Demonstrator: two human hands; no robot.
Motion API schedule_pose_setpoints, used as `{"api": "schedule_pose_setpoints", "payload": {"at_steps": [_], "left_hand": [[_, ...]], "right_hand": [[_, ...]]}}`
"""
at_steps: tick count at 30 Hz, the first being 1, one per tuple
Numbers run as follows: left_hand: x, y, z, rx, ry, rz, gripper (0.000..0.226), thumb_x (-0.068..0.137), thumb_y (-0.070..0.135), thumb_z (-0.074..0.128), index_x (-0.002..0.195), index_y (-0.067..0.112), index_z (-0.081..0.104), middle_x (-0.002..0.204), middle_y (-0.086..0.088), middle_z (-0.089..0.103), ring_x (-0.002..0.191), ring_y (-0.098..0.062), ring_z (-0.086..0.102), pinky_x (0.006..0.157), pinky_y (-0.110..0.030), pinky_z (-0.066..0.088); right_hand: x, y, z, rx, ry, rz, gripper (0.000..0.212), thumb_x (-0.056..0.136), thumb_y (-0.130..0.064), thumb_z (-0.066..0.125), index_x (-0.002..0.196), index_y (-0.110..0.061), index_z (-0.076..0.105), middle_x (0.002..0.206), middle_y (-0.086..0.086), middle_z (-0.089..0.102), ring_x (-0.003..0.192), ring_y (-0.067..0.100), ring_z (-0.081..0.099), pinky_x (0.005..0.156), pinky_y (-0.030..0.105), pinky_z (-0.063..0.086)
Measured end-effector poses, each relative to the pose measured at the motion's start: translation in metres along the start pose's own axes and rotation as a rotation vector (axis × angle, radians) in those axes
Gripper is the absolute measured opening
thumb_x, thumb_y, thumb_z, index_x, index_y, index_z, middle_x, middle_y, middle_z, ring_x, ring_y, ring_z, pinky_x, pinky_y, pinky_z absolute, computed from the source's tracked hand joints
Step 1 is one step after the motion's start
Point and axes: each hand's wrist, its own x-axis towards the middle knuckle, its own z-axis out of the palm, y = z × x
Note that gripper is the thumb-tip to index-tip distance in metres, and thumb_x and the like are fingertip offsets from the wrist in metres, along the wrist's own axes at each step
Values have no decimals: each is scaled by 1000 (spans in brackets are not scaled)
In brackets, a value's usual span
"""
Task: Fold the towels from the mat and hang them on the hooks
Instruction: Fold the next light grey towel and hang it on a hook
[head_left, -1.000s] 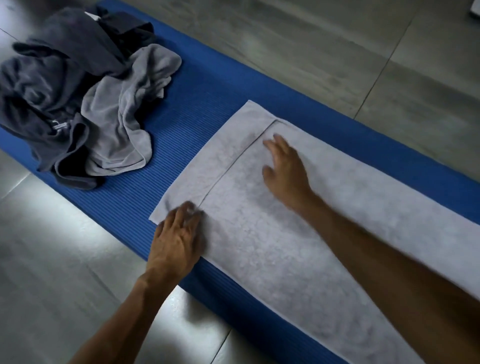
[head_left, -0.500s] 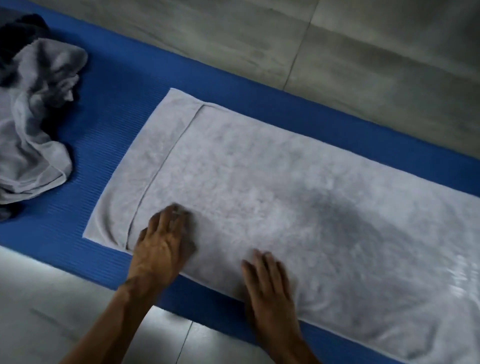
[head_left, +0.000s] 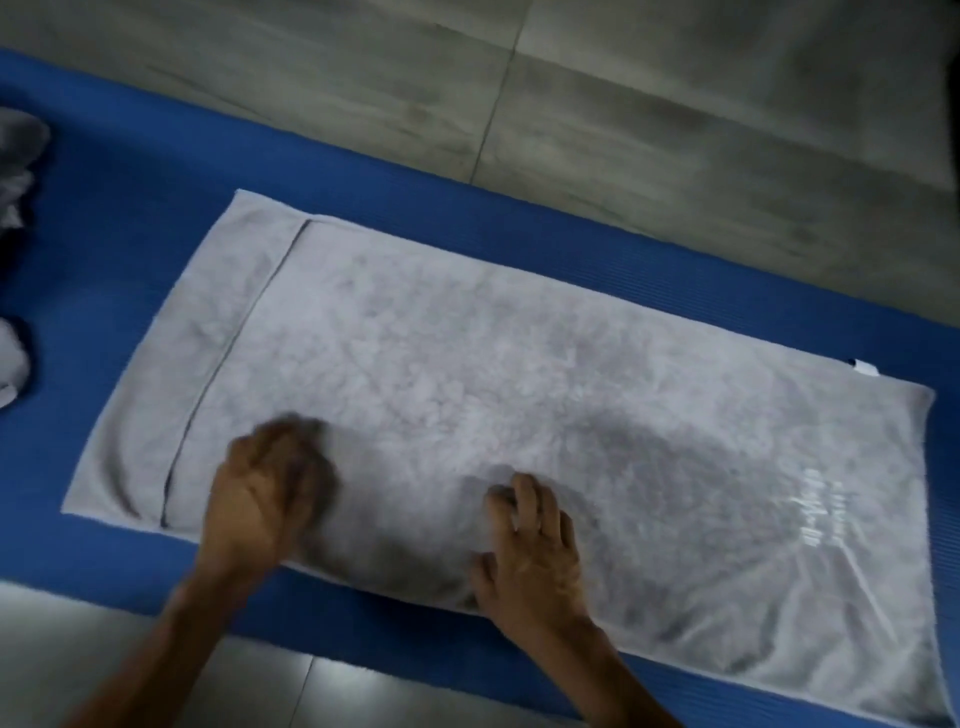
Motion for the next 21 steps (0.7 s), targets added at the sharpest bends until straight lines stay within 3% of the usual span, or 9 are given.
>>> {"api": "schedule_pose_setpoints", "payload": {"at_steps": [4,7,10,12,17,21], "left_hand": [[18,-74,-42,185,153,-264,54,77,40,38,109,2,61,108,-24,59,100,-46,53,84,-53,40],[22,-109,-65,219,118,-504,63,72,40,34,118,2,54,116,-27,53,108,-48,47,90,-55,38],[26,-114,-78,210,123,-756,47,87,37,45,124,7,49,123,-28,49,114,-49,45,95,-55,38],[26,-117,-84,181,87,-805,40,89,38,57,120,12,56,121,-24,55,115,-45,50,95,-53,42],[22,-112,-92,136,25,-790,31,76,48,65,91,22,69,97,-14,67,101,-37,60,84,-43,49],[23,-87,-92,85,62,-719,15,77,28,72,81,18,61,95,-19,67,93,-39,61,75,-41,47]], "right_hand": [[5,-6,4,-69,-25,20,68,66,-42,61,127,-17,48,143,14,37,127,35,33,96,47,46],[6,-7,5,-135,-9,18,72,61,-42,65,126,-15,51,140,16,42,125,37,35,92,48,47],[8,-9,8,-161,26,10,75,56,-41,68,123,-11,54,135,18,46,119,39,39,86,49,49],[9,-10,10,-183,43,2,75,57,-42,65,124,-10,53,135,18,44,119,40,41,86,49,49],[10,-11,9,-152,46,5,74,57,-42,63,123,-10,52,135,18,43,117,41,44,84,49,49],[10,-6,5,-118,38,-15,71,55,-42,68,120,-15,54,132,14,46,113,36,48,79,45,50]]}}
